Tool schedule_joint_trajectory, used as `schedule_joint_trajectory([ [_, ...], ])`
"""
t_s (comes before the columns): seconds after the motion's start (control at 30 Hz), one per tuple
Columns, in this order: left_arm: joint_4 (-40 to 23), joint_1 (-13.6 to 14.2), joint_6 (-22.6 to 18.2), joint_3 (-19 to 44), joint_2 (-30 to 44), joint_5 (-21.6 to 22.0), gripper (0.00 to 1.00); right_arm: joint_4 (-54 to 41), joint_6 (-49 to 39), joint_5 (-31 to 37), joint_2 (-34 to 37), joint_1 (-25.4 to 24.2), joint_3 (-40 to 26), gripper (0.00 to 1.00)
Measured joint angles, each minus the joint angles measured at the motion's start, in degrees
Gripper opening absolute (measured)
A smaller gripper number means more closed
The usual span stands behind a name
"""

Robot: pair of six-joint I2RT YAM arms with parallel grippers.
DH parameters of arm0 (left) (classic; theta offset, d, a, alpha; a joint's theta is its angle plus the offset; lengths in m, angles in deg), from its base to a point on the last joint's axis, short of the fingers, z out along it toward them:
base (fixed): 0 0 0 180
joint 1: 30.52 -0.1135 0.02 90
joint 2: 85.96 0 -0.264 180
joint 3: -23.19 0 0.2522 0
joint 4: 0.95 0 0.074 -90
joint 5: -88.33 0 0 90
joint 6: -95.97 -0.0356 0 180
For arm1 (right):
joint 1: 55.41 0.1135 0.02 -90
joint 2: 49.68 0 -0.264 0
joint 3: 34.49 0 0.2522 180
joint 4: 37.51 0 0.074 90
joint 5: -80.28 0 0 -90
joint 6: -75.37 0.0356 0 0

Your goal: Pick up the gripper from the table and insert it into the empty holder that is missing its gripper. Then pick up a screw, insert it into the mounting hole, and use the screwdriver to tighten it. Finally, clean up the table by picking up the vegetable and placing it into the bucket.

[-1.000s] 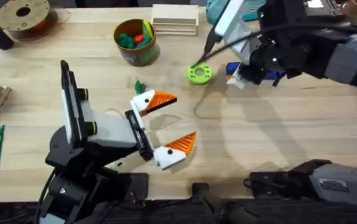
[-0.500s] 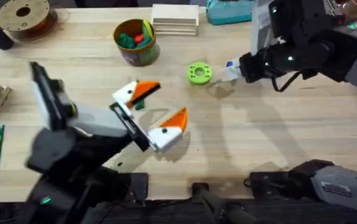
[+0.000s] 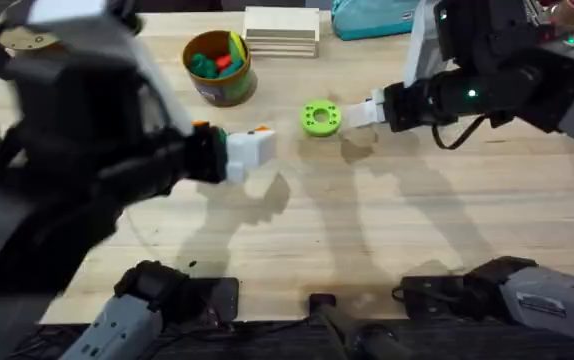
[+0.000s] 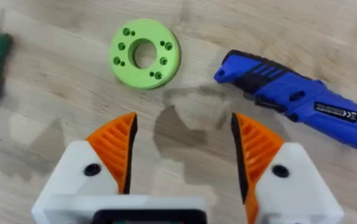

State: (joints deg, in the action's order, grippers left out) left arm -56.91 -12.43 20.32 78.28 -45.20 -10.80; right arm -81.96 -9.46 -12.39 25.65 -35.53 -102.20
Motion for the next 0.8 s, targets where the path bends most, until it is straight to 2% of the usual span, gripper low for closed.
schedule_joint_trajectory([
  [0.23,1.0,-0.2,0.3,1.0,12.2,1.8,0.987,-3.3,0.6,0.0,0.0,0.0,0.0,0.803],
  [0.47,2.6,-2.9,7.1,1.0,23.8,7.6,0.987,-4.6,0.6,0.0,0.0,0.0,0.0,0.803],
  [0.8,8.4,-3.3,9.9,1.0,37.6,11.8,0.987,-4.6,0.6,0.0,0.0,0.0,0.0,0.803],
])
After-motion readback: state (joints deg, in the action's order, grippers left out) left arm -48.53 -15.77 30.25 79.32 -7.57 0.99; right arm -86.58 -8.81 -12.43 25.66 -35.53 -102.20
